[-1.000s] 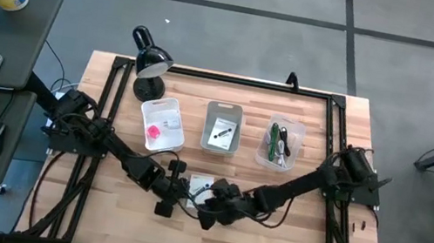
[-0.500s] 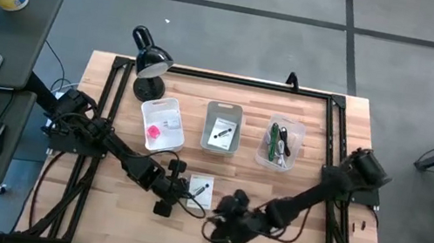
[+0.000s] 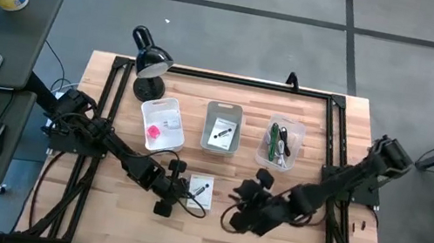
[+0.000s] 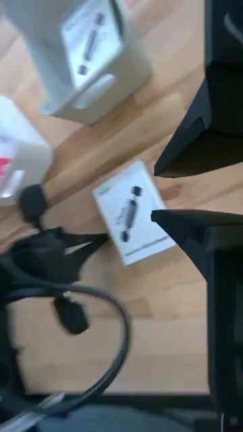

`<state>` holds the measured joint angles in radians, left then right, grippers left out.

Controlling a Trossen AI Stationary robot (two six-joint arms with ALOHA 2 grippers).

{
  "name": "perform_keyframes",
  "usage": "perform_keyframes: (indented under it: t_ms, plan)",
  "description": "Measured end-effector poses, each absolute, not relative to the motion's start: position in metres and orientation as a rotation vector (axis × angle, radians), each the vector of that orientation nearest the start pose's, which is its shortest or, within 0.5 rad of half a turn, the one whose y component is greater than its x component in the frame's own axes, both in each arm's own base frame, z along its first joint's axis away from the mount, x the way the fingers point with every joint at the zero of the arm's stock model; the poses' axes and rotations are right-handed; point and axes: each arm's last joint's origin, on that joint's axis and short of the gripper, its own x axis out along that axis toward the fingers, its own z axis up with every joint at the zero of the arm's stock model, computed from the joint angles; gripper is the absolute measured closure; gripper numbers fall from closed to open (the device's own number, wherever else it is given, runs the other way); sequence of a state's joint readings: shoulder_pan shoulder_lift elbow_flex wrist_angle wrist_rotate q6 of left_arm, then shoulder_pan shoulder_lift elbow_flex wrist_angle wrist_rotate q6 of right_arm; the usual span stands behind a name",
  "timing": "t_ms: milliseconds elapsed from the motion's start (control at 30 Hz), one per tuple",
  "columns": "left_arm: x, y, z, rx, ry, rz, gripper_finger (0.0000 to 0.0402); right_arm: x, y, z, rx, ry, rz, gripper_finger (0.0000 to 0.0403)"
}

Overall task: Pick and place items into bin
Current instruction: Put the white card reader box into the gray bin

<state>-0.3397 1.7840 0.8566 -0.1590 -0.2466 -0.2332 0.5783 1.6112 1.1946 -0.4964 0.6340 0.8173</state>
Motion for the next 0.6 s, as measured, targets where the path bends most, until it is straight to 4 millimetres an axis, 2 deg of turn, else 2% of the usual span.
perform_keyframes:
  t_ms: [167, 333, 433, 533, 600]
  plan:
    - [0.3, -0.099, 0.117, 0.095, 1.035, 0.04, 0.0402, 0.283, 0.147, 0.283, 0.228, 0.61, -0.282, 0.0346]
    - [0.302, -0.099, 0.117, 0.084, 1.015, 0.034, 0.0402, 0.271, 0.118, 0.323, 0.184, 0.502, -0.243, 0.0364]
    - [0.302, -0.099, 0.117, 0.082, 1.01, 0.032, 0.0401, 0.265, 0.101, 0.339, 0.138, 0.462, -0.226, 0.0371]
    - [0.303, -0.099, 0.117, 0.081, 1.008, 0.033, 0.0402, 0.263, 0.088, 0.347, 0.11, 0.419, -0.206, 0.0379]
    - [0.303, -0.1, 0.117, 0.08, 1.005, 0.033, 0.0401, 0.263, 0.08, 0.339, 0.128, 0.362, -0.16, 0.0384]
